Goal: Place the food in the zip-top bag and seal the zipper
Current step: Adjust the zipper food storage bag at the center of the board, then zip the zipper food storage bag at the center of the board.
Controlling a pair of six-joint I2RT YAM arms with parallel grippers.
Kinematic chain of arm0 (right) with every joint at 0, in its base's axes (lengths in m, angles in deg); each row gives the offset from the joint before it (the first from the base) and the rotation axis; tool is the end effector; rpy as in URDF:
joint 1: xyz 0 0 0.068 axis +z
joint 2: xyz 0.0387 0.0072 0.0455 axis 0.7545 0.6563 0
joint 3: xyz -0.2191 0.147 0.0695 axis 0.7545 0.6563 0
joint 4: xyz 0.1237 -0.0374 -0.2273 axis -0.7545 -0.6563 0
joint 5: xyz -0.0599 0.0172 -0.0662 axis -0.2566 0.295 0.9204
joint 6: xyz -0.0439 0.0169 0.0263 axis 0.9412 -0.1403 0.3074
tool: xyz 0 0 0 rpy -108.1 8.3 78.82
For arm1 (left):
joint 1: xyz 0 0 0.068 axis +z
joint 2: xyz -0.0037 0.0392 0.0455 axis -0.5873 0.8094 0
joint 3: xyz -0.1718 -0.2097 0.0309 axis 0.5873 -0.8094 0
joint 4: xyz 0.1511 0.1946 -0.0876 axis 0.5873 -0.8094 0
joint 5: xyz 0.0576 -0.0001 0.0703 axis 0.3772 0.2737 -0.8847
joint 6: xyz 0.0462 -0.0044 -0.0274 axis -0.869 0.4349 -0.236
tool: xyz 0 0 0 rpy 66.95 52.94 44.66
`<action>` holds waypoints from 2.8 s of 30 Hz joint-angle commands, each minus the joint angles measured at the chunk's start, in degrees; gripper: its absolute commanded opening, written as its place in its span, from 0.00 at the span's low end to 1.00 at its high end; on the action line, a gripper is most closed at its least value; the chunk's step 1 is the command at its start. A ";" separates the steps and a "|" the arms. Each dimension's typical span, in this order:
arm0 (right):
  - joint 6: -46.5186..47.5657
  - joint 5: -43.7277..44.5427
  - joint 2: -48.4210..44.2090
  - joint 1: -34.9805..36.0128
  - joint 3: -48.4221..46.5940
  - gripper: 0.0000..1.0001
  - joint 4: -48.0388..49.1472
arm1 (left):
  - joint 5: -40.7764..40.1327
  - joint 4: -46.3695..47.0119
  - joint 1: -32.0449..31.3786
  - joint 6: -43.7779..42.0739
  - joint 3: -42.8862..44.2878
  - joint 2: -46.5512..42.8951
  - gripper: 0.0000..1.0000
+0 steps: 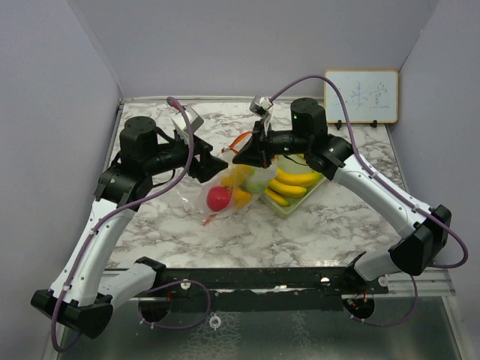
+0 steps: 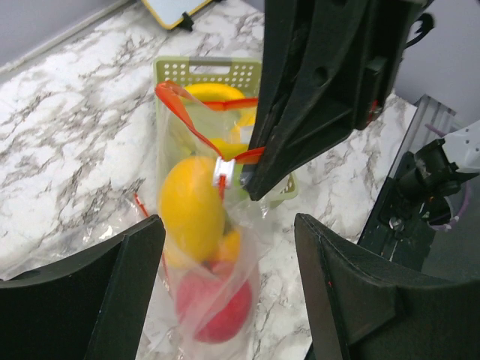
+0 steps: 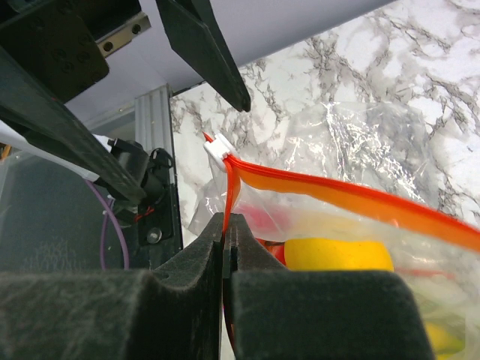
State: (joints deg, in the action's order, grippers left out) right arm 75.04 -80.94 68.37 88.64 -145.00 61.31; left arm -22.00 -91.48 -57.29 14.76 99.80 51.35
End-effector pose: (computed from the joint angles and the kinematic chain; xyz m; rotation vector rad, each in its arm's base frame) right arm 0.2401 0.2303 0.3971 -1.0382 1.7323 1.2651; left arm 0.1797 -0.0935 0.4297 0.7345 1.7275 -0.9116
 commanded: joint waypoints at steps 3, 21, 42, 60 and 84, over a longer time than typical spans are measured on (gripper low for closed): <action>1.73 -3.53 0.12 0.24 -2.25 0.02 0.37 | 5.85 9.59 0.20 6.18 -2.60 0.89 0.65; 1.21 -4.46 0.08 0.18 -2.55 0.02 1.07 | 11.20 18.94 0.29 10.51 -7.08 5.50 0.00; 18.34 3.49 -4.20 0.16 -2.49 0.48 -7.45 | 10.52 14.55 1.98 2.42 -15.34 3.54 0.00; 26.79 -10.86 0.23 0.15 6.81 0.75 9.96 | 14.22 8.65 2.09 -2.52 -11.23 0.45 0.00; 26.50 -8.92 3.30 0.16 1.66 0.02 2.35 | 7.11 9.18 2.16 -2.30 -17.87 -3.05 0.03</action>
State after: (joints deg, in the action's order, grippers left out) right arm 103.74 -90.51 74.08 88.90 -141.18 62.38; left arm -10.79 -84.03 -55.43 11.68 85.14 50.54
